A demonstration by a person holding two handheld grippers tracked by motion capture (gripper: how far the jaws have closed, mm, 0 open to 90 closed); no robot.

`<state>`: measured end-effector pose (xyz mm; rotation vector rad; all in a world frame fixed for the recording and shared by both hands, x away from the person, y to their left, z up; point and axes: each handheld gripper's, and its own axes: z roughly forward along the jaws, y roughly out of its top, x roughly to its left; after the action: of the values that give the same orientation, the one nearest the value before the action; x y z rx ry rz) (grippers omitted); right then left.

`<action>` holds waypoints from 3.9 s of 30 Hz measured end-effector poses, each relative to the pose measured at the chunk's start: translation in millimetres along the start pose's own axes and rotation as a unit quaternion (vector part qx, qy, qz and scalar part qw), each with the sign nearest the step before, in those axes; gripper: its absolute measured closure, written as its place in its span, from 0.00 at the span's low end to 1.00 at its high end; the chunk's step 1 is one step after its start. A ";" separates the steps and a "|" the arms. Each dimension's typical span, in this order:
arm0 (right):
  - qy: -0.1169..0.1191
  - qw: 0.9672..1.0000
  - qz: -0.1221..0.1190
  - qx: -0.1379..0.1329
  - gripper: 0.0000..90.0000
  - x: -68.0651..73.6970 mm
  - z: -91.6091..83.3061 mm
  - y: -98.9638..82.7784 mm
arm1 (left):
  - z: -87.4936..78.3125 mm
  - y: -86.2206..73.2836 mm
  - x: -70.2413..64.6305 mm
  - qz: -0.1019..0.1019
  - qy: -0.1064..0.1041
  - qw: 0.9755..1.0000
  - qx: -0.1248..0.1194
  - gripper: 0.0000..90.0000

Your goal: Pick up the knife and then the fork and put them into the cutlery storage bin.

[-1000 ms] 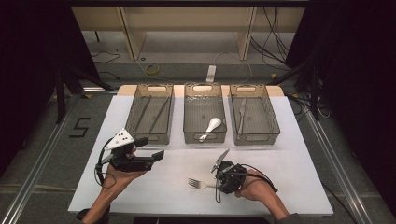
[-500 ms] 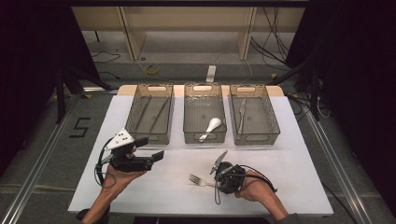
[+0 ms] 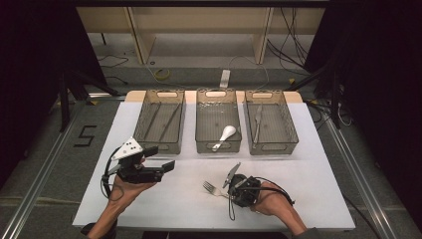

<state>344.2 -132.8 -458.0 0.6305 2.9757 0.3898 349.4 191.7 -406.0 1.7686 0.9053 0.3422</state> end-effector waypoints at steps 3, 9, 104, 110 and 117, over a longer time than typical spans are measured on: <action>0.000 1.000 0.003 -0.007 0.94 -1.9 -2.3 -0.4 | -0.4 0.0 0.4 -0.002 0.000 1.000 0.000 0.17; 0.003 0.999 0.012 -0.041 0.94 -8.3 -15.8 -2.6 | -0.5 0.1 0.4 -0.002 0.000 1.000 -0.001 0.17; -0.126 0.908 0.362 -0.172 0.93 -217.5 -50.8 -12.6 | -4.1 0.7 1.5 -0.007 -0.003 1.000 -0.024 0.17; -0.125 0.904 0.375 -0.162 0.93 -218.4 -45.8 -12.2 | -3.7 0.7 1.3 -0.007 -0.004 1.000 -0.024 0.17; -0.120 0.897 0.395 -0.156 0.69 -220.3 -44.0 -9.9 | -4.5 0.6 2.7 -0.008 -0.002 1.000 -0.022 0.17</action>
<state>536.0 -241.6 -413.6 1.6754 2.2192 0.7408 348.7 196.6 -404.3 1.7208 0.9020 0.3456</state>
